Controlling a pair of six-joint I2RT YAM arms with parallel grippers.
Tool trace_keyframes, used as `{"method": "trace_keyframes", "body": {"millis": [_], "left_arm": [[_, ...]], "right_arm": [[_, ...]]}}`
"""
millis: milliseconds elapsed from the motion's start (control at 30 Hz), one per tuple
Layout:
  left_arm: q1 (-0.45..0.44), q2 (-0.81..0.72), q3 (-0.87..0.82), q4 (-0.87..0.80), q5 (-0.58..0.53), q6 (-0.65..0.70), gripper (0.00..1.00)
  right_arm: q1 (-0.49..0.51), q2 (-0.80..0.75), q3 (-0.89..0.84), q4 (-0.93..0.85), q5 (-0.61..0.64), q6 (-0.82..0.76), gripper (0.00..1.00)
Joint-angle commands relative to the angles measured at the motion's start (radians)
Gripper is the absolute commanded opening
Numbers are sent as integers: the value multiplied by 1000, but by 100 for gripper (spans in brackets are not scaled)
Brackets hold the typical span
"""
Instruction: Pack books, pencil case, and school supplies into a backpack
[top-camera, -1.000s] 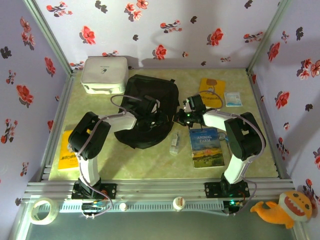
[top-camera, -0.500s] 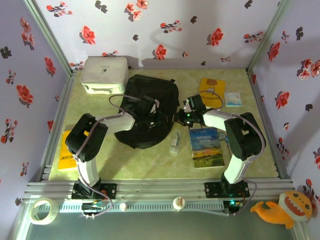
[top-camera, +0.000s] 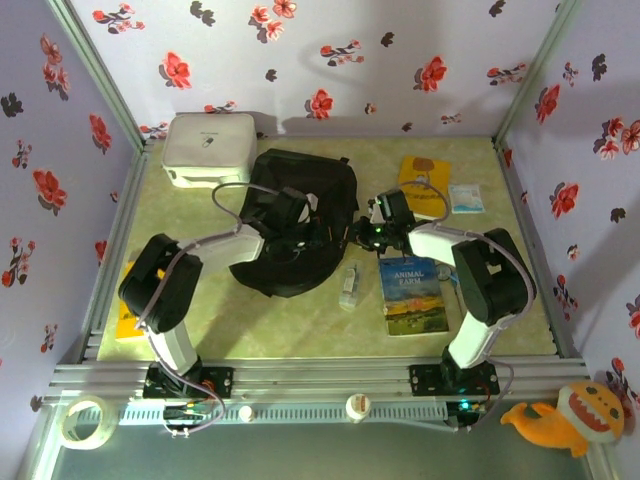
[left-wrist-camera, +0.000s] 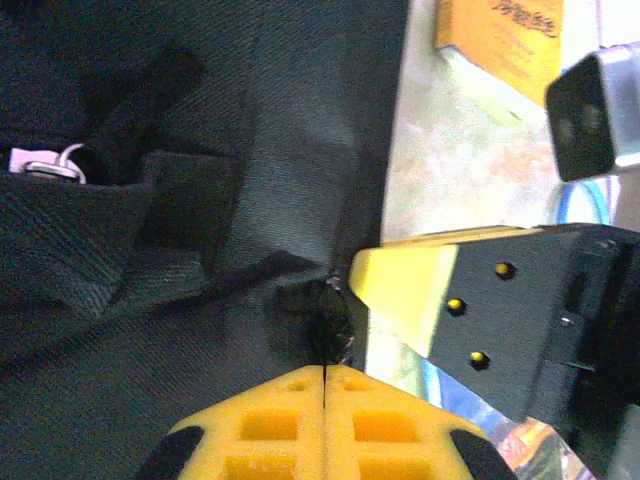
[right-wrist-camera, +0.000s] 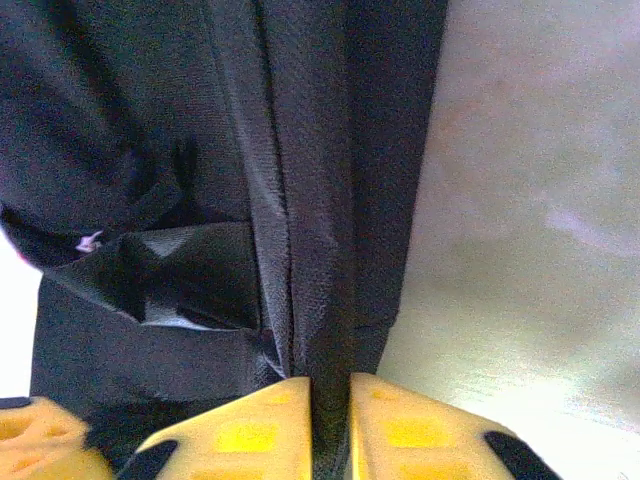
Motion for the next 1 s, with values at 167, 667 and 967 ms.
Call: {"method": "trace_keyframes", "body": {"millis": [167,667,967], "left_arm": [[-3,-94,10,-36,-33,70,0],[-3,-73,17,-51,-38,93,8],[-3,-2,18,29,-15,63,11]], "right_arm": [[-15,-11,45,27,24,39,40],[-16,125,145,-25,22,65,27],[-15,120,128,3,4,83,20]]}}
